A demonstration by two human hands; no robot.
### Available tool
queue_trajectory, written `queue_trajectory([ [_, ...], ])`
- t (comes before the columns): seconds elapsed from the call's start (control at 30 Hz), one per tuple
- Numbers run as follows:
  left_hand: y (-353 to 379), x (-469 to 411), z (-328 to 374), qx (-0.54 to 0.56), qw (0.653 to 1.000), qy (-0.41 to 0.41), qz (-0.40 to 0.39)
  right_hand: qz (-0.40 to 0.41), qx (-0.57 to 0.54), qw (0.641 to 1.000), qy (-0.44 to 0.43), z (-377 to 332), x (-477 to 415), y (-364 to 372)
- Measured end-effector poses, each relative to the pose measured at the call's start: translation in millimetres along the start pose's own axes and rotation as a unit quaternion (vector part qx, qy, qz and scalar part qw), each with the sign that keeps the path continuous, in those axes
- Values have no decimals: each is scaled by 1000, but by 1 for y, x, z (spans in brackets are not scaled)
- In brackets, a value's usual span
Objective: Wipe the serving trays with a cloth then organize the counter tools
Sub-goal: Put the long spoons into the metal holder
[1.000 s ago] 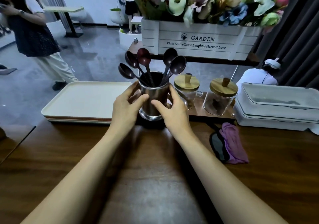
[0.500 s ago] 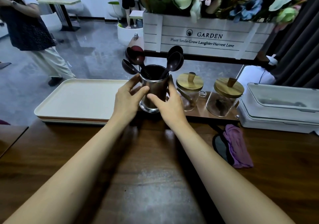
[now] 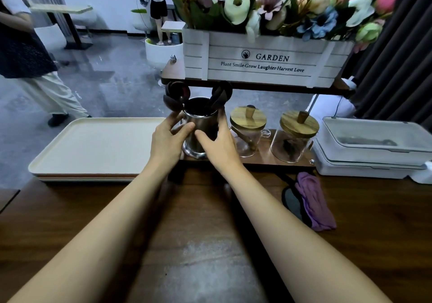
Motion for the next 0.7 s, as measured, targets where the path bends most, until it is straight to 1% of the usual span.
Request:
queue_trajectory([
  [0.17, 0, -1, 0, -5, 1000, -14, -6, -7, 14, 1000, 22, 1, 1, 2],
  [0.33, 6, 9, -4, -22, 1000, -17, -10, -31, 1, 998, 57, 5, 18, 7],
  [0.43, -7, 36, -16, 8, 997, -46, 54, -54, -64, 994, 68, 12, 58, 7],
  [0.5, -9, 67, -22, -9, 994, -64, 83, -51, -96, 990, 93, 27, 100, -8],
  [0.6, 24, 104, -21, -70, 995, -60, 45, 14, -88, 987, 134, 57, 168, -64],
  [0.63, 44, 109, -17, -91, 995, -49, 17, 40, -81, 986, 143, 65, 188, -84],
  [0.7, 89, 113, -8, -136, 989, -16, -56, 64, -72, 983, 157, 72, 221, -113],
])
Point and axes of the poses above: each hand's wrist, its own x-axis away from the middle knuckle, its own y-axis out of the palm, z = x × y, the point moved 9 cm from there along -x, towards the middle knuckle, and after that the axes turned 15 degrees about -z, right-handed, at the moved point
